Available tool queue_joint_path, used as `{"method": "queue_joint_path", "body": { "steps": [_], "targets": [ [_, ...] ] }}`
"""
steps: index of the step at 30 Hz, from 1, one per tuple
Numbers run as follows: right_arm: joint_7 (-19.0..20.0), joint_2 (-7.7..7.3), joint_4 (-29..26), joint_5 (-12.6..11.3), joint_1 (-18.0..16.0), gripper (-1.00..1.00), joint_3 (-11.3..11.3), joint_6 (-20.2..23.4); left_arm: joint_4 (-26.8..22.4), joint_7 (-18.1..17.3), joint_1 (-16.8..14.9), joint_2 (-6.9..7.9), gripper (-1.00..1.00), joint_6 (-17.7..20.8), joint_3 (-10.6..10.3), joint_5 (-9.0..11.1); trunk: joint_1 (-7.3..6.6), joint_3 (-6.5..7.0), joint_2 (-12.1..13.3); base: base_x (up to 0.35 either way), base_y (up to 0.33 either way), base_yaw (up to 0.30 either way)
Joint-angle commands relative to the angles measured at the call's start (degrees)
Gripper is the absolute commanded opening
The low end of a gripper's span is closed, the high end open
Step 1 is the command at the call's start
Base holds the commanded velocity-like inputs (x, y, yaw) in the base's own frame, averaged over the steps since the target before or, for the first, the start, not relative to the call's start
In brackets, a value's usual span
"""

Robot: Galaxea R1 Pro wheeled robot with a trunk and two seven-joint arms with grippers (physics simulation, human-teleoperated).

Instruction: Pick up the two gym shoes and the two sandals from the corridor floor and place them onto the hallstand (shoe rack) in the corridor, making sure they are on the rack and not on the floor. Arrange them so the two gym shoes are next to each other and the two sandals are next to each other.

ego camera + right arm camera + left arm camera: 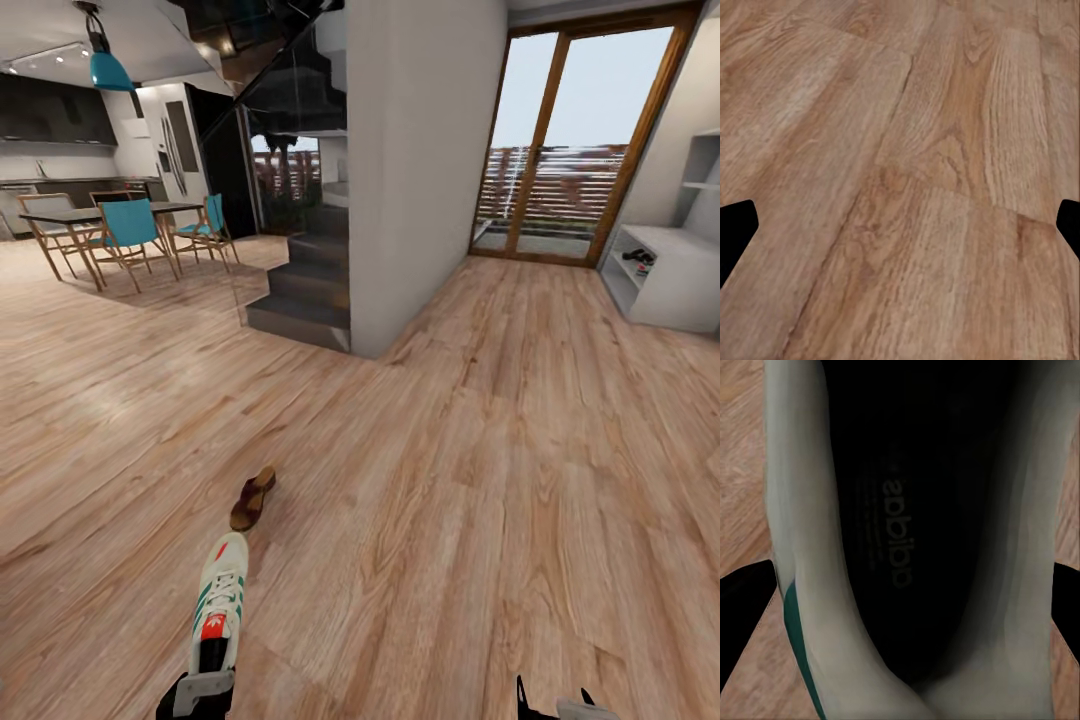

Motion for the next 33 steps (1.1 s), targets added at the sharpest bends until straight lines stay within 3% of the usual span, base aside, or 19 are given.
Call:
{"method": "queue_joint_path", "body": {
  "steps": [1,33],
  "targets": [
    [-0.25,0.01,0.03,0.37,-0.02,1.00,-0.12,-0.10,0.05,-0.25,-0.08,-0.03,-1.00,-0.21,0.49,-0.38,0.02,-0.02,-0.02,0.307,-0.131,0.261],
    [-0.17,0.30,-0.08,0.20,-0.02,1.00,-0.20,-0.10,-0.01,-0.25,-0.10,-0.03,-1.00,-0.21,0.49,-0.38,0.02,0.08,-0.02,0.301,-0.138,0.274]
  ]
}}
